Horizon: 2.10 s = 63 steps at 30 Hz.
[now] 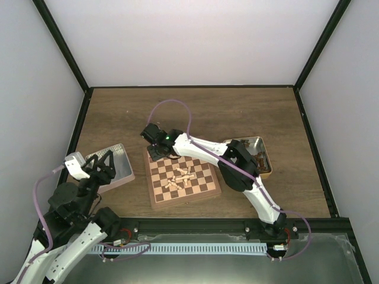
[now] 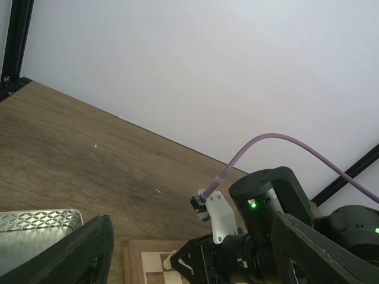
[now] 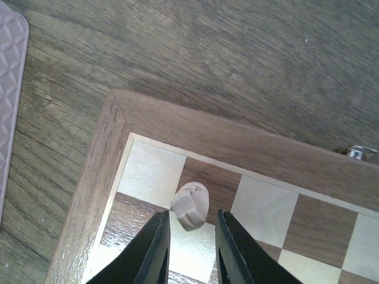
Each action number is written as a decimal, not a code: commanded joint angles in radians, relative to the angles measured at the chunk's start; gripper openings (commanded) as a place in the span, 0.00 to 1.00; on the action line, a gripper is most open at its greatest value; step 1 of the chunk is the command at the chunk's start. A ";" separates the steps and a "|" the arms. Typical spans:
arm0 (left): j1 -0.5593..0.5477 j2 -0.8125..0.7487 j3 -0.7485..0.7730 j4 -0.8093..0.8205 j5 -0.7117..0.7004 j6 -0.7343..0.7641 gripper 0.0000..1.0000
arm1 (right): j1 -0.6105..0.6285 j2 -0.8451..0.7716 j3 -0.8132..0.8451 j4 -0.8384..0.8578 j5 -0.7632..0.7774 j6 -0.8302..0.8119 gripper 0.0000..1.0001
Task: Set up the chess pieces on the board
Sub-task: Place the chess piece on the chessboard, then pick up the chess piece from the chessboard.
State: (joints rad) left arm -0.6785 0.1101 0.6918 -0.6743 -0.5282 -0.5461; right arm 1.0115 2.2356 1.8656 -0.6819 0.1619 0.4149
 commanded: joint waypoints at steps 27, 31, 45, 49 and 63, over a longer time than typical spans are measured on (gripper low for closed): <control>0.004 0.006 -0.008 0.001 -0.010 0.003 0.75 | 0.006 -0.159 -0.112 0.129 -0.058 -0.007 0.41; 0.004 0.012 -0.008 0.002 -0.007 0.004 0.75 | 0.006 -0.279 -0.265 0.171 -0.053 0.014 0.41; 0.004 0.059 -0.007 0.007 0.008 0.014 0.75 | 0.006 -0.577 -0.729 0.151 -0.014 0.097 0.40; 0.004 0.070 -0.005 0.006 0.012 0.015 0.75 | 0.006 -0.570 -0.749 0.176 -0.035 0.072 0.38; 0.004 0.067 -0.005 0.001 0.000 0.009 0.75 | 0.007 -0.454 -0.668 0.199 -0.048 -0.056 0.31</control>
State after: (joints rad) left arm -0.6785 0.1764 0.6914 -0.6746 -0.5194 -0.5453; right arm 1.0115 1.7573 1.1530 -0.5034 0.1234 0.4107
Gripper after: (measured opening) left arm 0.746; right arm 0.300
